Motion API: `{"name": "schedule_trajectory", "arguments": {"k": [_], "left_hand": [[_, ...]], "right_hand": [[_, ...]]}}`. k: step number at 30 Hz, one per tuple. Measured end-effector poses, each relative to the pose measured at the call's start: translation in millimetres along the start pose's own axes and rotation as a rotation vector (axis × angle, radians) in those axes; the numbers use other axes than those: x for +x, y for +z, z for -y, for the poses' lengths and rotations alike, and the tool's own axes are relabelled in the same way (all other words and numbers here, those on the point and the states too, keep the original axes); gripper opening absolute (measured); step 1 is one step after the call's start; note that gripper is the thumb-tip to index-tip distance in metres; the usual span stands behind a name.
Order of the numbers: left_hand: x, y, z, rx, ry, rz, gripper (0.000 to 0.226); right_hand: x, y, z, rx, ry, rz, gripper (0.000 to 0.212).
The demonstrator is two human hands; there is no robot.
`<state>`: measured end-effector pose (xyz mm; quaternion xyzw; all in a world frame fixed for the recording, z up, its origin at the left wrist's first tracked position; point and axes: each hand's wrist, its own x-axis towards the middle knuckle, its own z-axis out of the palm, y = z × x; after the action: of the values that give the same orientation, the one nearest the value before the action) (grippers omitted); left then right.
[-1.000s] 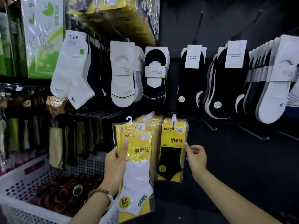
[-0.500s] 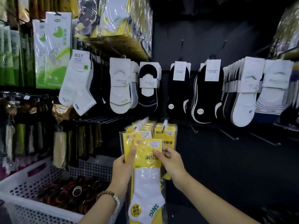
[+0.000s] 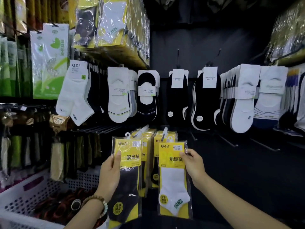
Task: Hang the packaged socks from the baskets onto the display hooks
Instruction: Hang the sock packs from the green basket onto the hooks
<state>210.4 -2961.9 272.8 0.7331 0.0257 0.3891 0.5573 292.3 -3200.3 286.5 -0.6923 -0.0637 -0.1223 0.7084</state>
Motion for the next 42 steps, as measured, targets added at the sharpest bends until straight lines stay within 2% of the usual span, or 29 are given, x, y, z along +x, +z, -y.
{"name": "schedule_trajectory", "arguments": {"k": [7, 10, 12, 17, 22, 24, 26, 29, 31, 36, 37, 42], "left_hand": [[12, 13, 11, -0.04, 0.042, 0.038, 0.049], [16, 21, 20, -0.074, 0.045, 0.065, 0.049], [17, 28, 27, -0.112, 0.063, 0.056, 0.04], [22, 38, 37, -0.13, 0.056, 0.095, 0.031], [24, 41, 53, -0.099, 0.006, 0.145, 0.06], [20, 46, 51, -0.089, -0.01, 0.147, 0.06], [15, 52, 47, -0.106, -0.035, 0.153, 0.049], [5, 64, 45, -0.129, -0.069, 0.215, 0.06], [-4, 74, 43, -0.141, -0.092, 0.247, 0.059], [-12, 91, 31, -0.196, -0.157, 0.23, 0.02], [-12, 93, 28, -0.179, -0.167, 0.243, 0.021], [-11, 108, 14, -0.179, -0.175, 0.28, 0.052]], "right_hand": [[36, 27, -16, -0.06, -0.045, 0.02, 0.012], [53, 36, -31, -0.031, -0.018, -0.044, 0.009], [63, 39, -39, -0.045, -0.001, -0.087, 0.005], [79, 41, -58, -0.109, 0.013, -0.211, 0.016], [67, 30, -68, -0.095, 0.065, -0.294, 0.022], [56, 29, -65, -0.061, 0.04, -0.234, 0.022], [40, 31, -53, -0.003, 0.023, -0.081, 0.016], [17, 39, -35, 0.04, 0.077, 0.157, 0.021], [5, 43, -28, 0.059, 0.103, 0.238, 0.024], [-8, 31, -22, 0.143, 0.06, 0.134, 0.013], [-7, 28, -20, 0.138, 0.032, 0.098, 0.012], [11, 23, -6, 0.063, -0.101, -0.011, 0.005]]}}
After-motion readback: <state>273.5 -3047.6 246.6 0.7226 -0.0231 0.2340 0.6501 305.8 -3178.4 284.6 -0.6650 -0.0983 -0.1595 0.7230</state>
